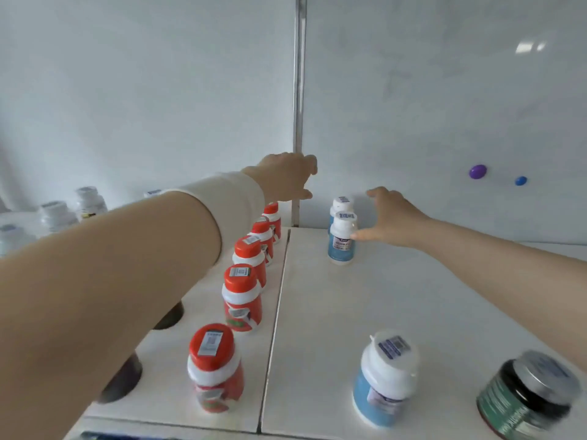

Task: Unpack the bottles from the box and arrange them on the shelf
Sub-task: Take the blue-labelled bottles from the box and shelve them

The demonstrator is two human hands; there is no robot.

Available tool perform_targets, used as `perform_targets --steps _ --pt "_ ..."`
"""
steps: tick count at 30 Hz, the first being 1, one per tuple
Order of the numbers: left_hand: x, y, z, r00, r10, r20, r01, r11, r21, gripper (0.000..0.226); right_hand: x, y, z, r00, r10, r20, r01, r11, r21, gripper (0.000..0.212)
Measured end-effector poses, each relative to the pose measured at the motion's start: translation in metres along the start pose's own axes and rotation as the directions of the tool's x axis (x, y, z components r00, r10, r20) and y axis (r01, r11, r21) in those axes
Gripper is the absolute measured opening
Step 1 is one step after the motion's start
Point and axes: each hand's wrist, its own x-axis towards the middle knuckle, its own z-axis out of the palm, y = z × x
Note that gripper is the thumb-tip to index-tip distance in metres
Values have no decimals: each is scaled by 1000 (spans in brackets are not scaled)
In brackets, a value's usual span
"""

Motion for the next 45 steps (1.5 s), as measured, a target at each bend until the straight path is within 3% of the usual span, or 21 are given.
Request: perform_targets --steps 2,4,11,18,25,32,40,45 --pt "-38 -3 -15 998 13 -55 1 970 243 47 -17 -15 -5 997 -67 -47 63 995 -76 84" --pt "-79 -7 -27 997 -23 -78 51 924 380 45 -37 -34 -5 982 -162 -93 144 973 -179 75" --pt "-237 -54 -67 969 -237 -70 231 763 604 39 -106 -142 28 890 -443 -104 395 866 -308 58" --pt "-406 -127 -84 871 -489 -39 390 642 661 43 -180 -310 101 706 -709 2 670 666 -328 49" --pt "-609 -239 -45 691 -723 -12 598 561 573 38 -269 -496 247 496 -850 179 860 454 -232 51" --pt "-781 -314 52 396 -897 194 744 438 505 39 -346 -587 419 331 -843 425 943 315 -109 55" --pt "-872 -395 186 215 -887 409 831 386 400 38 -349 -643 597 160 -731 664 978 206 -10 51" --pt "-910 -452 287 75 -845 529 903 283 324 30 -335 -664 719 36 -570 821 986 153 63 53"
